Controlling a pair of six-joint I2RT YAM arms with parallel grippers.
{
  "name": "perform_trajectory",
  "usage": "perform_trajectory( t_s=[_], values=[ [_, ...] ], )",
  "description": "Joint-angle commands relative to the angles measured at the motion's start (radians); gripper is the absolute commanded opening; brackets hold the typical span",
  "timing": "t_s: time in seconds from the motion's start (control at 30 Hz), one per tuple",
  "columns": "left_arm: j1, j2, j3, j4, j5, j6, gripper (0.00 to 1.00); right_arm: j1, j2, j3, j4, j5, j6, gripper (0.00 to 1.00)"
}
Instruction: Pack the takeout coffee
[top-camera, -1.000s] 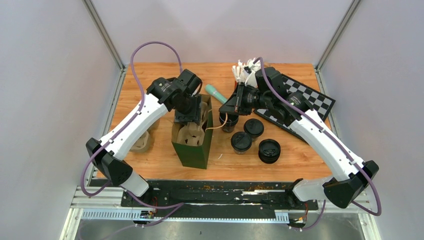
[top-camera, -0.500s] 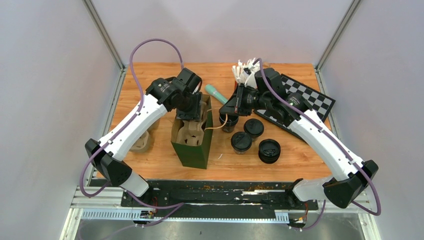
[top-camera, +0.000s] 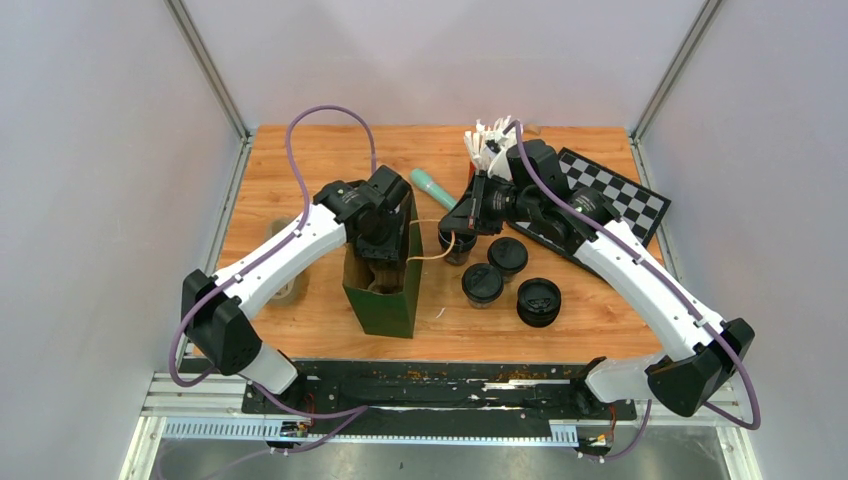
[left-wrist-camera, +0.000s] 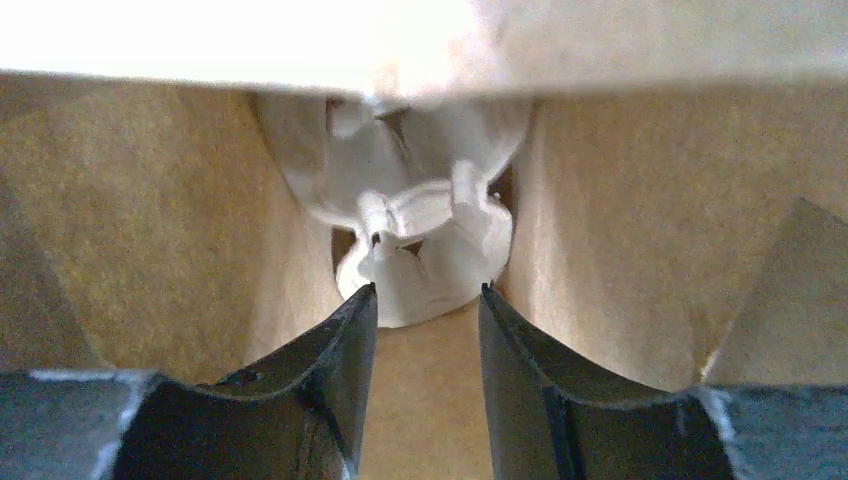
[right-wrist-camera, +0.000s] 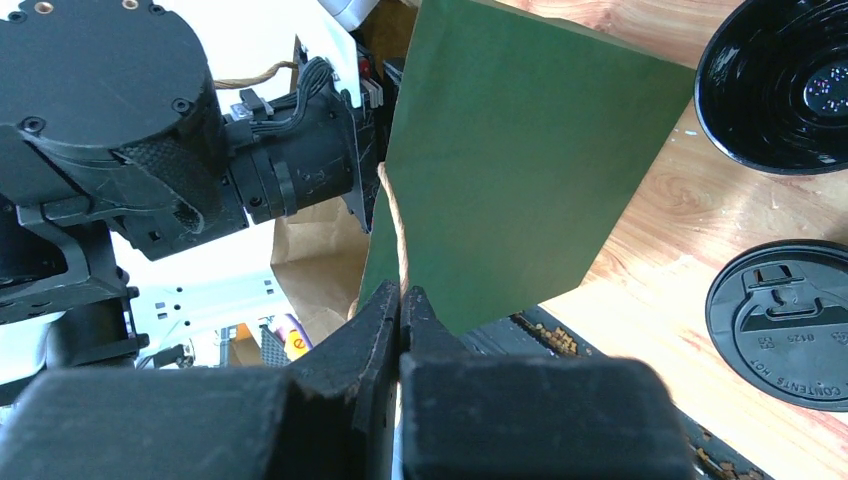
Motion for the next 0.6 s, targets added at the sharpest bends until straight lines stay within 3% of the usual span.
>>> perform_trajectory(
  t_s=[0.0, 0.37, 0.57],
  values=[
    [-0.013, -0.023, 0.040, 0.037, -0.033, 0.008, 0.49, 0.001, -0.009, -0.002, 0.035, -0.011, -0.025, 0.00],
    [-0.015, -0.069, 0.242, -0.010, -0.017, -0.007, 0.52, 0.001, -0.015, -0.006, 0.020, -0.003, -0.051, 0.00],
    [-0.014, -0.175, 0.248, 0.183, 0.105, 0.044, 0.57, 0.001, -0.018, -0.009, 0.016, -0.012, -0.076, 0.02]
  ],
)
